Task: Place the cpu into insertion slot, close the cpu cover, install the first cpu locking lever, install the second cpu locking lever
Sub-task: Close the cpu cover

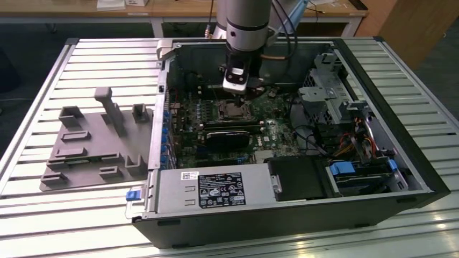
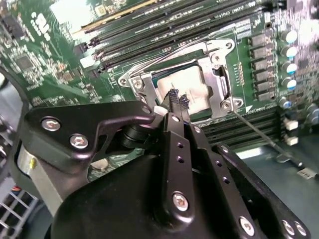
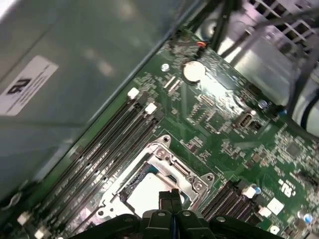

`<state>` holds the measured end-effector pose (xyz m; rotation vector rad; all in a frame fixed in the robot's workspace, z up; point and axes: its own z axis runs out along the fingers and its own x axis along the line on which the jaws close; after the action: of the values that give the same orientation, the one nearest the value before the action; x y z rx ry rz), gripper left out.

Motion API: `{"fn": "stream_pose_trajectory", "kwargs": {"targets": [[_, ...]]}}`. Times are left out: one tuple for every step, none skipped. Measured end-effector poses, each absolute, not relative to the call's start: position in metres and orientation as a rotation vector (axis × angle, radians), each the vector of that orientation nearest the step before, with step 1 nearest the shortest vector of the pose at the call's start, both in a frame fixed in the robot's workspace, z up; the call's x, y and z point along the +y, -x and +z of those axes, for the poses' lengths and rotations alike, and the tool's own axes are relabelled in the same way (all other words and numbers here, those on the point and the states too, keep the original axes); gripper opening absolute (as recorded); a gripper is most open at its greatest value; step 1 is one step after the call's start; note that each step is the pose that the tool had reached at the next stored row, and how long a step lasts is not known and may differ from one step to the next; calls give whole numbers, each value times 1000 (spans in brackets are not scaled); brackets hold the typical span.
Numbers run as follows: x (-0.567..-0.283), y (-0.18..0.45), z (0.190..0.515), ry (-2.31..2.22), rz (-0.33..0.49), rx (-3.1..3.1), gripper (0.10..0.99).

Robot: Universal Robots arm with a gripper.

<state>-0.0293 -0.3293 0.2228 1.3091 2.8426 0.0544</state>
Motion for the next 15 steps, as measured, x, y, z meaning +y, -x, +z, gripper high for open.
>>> {"fn": "stream_pose_trajectory", "kwargs": {"targets": [[-329, 29, 223, -1283, 55, 2855, 102], [-329, 29, 223, -1258, 55, 2866, 102], [-329, 29, 223, -1232, 55, 2878, 102], [-329, 29, 223, -1206, 55, 2889, 102], [-329, 29, 223, -1180, 55, 2900, 102], [-329, 29, 223, -1155, 55, 2911, 102], [-329, 29, 223, -1135, 55, 2919, 102], [-329, 29, 223, -1113, 55, 2928, 102], [-329, 29, 223, -1089, 55, 2937, 102], [-329, 29, 223, -1066, 56, 2945, 102], [-329, 29, 223, -1043, 56, 2954, 102], [-329, 29, 223, -1019, 56, 2962, 102], [-329, 29, 222, -994, 56, 2971, 102], [-329, 29, 222, -971, 56, 2979, 102], [-329, 29, 222, -945, 57, 2988, 102]]}}
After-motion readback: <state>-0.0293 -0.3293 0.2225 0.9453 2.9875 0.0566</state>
